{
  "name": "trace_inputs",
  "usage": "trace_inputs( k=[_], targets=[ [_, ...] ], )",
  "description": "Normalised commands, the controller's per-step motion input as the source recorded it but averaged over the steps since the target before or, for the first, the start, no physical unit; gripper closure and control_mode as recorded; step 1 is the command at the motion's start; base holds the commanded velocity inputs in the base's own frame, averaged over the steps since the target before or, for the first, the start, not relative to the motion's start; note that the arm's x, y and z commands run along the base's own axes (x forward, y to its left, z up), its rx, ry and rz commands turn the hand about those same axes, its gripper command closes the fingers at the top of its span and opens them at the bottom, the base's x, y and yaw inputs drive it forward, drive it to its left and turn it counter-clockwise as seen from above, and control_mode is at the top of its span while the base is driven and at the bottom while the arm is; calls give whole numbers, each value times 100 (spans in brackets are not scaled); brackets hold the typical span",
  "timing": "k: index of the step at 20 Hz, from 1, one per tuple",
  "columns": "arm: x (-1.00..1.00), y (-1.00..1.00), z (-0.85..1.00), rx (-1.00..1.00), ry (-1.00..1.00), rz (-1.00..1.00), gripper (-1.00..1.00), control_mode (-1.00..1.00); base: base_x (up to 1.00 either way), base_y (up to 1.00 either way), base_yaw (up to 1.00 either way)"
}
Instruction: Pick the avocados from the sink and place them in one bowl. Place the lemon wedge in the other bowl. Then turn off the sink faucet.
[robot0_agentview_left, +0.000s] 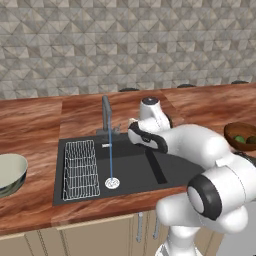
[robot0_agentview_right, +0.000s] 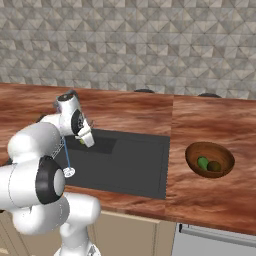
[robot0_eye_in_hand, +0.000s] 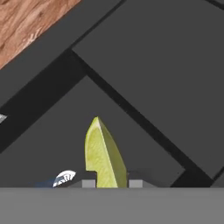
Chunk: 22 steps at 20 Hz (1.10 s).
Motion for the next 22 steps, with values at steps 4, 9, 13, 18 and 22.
trace_inputs(
  k=[4, 9, 13, 18, 22],
  targets=[
    [-26, 0, 100, 0, 15, -2, 100, -100, 0, 0, 0],
    [-46, 0, 100, 0, 10, -2, 100, -100, 0, 0, 0],
    [-74, 0, 79, 0, 0, 0, 100, -100, 0, 0, 0],
    [-80, 3, 55, 0, -7, 0, 100, -100, 0, 0, 0],
    [-51, 21, 4, 0, -12, 8, 100, -100, 0, 0, 0]
  ],
)
